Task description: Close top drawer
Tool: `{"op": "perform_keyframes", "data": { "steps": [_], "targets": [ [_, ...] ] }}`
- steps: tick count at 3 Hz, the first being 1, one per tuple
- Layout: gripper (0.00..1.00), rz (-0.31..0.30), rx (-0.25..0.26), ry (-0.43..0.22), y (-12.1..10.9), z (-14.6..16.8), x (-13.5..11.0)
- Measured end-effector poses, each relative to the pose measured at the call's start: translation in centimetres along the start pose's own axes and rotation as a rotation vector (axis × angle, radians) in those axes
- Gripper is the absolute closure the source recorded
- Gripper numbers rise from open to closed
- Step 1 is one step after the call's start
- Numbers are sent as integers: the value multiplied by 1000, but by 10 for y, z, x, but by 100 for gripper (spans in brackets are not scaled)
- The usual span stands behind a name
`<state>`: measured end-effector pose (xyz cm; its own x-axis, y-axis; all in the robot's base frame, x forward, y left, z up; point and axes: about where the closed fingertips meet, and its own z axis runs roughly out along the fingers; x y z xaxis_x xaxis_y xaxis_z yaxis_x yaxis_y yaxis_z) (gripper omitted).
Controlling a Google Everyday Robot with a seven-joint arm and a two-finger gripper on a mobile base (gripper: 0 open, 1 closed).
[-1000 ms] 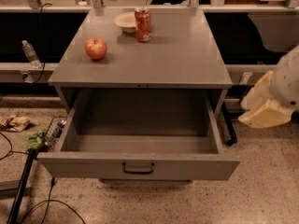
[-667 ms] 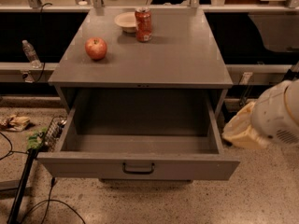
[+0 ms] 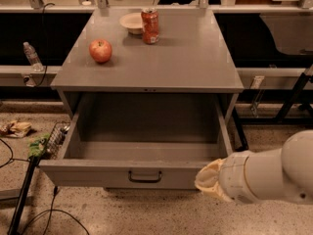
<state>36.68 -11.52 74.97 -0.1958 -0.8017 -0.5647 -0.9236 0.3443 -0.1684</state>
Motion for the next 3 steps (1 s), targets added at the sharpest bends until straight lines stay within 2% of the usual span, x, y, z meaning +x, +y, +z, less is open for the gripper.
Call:
{"op": "perform_keyframes", "data": {
  "steps": [1, 2, 3],
  "targets": [
    [100, -51, 63, -25, -9, 14, -2],
    [100, -46, 61, -62, -7, 28, 5],
    [100, -62, 53, -74, -3, 57, 23]
  ]
}}
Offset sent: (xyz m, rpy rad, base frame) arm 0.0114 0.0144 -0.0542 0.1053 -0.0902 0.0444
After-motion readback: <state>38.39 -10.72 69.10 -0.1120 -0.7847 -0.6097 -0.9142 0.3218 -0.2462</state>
